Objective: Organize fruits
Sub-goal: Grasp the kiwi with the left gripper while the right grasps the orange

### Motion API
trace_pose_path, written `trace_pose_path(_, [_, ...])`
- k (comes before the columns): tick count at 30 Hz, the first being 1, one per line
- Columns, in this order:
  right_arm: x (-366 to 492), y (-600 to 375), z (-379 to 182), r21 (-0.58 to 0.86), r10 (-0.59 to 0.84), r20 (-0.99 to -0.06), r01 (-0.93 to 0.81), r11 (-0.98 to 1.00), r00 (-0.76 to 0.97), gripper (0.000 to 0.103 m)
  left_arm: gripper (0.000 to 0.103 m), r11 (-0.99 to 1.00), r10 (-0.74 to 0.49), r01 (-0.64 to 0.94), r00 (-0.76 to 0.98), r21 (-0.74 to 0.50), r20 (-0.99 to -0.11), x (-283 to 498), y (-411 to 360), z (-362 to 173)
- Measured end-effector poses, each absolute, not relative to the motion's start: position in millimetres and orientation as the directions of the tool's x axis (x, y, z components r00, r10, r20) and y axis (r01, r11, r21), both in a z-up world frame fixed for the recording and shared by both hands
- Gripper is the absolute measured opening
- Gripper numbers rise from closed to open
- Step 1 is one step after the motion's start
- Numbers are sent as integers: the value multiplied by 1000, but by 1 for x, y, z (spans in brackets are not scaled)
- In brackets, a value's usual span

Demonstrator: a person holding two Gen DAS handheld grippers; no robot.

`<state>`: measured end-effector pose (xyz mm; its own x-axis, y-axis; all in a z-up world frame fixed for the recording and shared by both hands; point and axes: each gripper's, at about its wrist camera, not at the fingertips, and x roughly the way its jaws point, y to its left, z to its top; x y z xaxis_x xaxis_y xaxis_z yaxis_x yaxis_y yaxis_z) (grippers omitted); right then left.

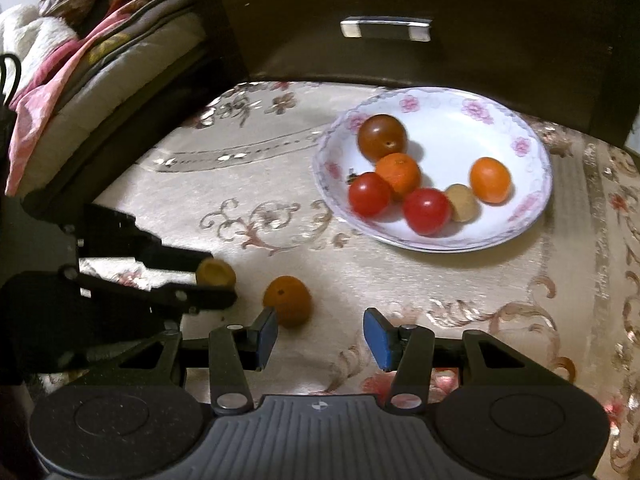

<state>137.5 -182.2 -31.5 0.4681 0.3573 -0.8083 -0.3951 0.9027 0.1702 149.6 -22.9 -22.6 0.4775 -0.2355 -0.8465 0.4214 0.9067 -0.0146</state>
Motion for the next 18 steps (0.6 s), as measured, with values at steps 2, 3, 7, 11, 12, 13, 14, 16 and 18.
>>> trace_pose_path(2, [139,-177,-34,168,361,-810,-407,898,462,43,37,909,-230,417,473,-14,-850,150,-21,-24])
trace_pose_path(3, [140,-174,-35,166,362,-811,-412,896,461,43,37,908,-230,418,470,-14,-852,149,-21,-25])
trace_pose_path(7, [146,-165,-38,157,364,-810,-427,890,460,43,37,907,-221,420,458,-9,-861,149,-21,-30])
trace_pose_path(11, [149,-160,-42,136,356,-807,-438,888,471,43,37,908,-224,418,450,-18,-865,150,-19,-32])
trace_pose_path(12, [149,-159,-42,131,354,-806,-441,888,474,43,37,908,-223,419,449,-16,-866,150,-19,-33])
trace_pose_path(13, [149,-158,-43,125,352,-806,-444,887,477,43,37,908,-218,419,449,-12,-866,150,-20,-33])
trace_pose_path(14, [150,-157,-43,121,351,-805,-446,887,479,43,37,908,-217,420,449,-10,-867,150,-20,-34])
trace_pose_path(16, [149,-155,-43,105,344,-804,-453,886,485,40,37,907,-215,421,451,-6,-866,150,-21,-34])
trace_pose_path(18, [148,-152,-44,78,329,-804,-461,884,494,38,38,906,-212,423,451,-1,-867,150,-21,-34])
